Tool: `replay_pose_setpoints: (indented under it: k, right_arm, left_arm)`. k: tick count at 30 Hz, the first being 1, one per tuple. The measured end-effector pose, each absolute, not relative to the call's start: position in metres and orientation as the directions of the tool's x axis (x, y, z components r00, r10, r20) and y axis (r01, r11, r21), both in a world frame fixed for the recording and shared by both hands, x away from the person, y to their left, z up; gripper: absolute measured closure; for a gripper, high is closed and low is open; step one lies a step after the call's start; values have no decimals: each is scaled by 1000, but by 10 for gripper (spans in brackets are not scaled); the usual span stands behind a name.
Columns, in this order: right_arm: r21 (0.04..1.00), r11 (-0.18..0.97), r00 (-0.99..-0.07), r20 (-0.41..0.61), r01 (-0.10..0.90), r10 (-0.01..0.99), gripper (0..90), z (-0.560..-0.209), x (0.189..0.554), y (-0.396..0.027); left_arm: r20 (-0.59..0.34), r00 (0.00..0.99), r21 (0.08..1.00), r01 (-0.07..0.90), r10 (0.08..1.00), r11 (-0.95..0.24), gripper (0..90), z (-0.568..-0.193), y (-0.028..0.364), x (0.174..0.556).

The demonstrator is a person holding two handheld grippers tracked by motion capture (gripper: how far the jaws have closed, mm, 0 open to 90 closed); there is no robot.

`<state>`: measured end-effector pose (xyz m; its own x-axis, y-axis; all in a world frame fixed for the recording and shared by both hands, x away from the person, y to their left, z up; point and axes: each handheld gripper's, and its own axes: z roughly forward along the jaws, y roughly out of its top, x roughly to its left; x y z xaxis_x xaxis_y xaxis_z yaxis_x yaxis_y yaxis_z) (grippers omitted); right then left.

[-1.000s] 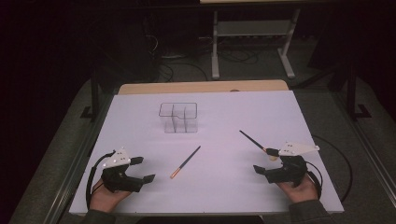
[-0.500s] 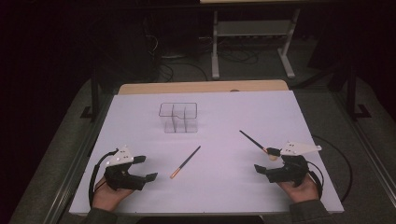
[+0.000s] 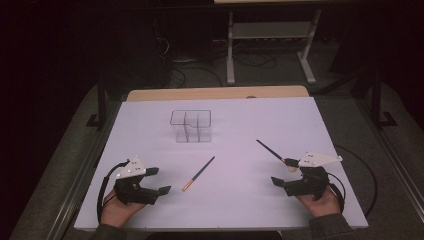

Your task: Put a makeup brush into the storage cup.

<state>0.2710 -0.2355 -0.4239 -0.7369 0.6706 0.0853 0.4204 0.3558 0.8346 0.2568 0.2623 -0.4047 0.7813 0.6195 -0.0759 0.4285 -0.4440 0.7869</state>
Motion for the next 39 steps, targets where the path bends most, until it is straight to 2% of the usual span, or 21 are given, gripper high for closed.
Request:
replay_pose_setpoints:
  k: [14, 26, 39]
  right_arm:
    - [839, 347, -728, 81, 419, 681, 165, -422, 271, -236]
    - [835, 358, -726, 70, 418, 684, 167, -423, 270, -236]
    - [834, 357, -723, 70, 421, 688, 167, -423, 272, -237]
  left_arm:
    - [-81, 783, 778, 437, 617, -452, 253, -392, 250, 271]
    - [-57, 803, 753, 424, 593, -502, 303, -380, 219, 284]
    - [-62, 796, 702, 464, 602, -540, 404, -381, 198, 300]
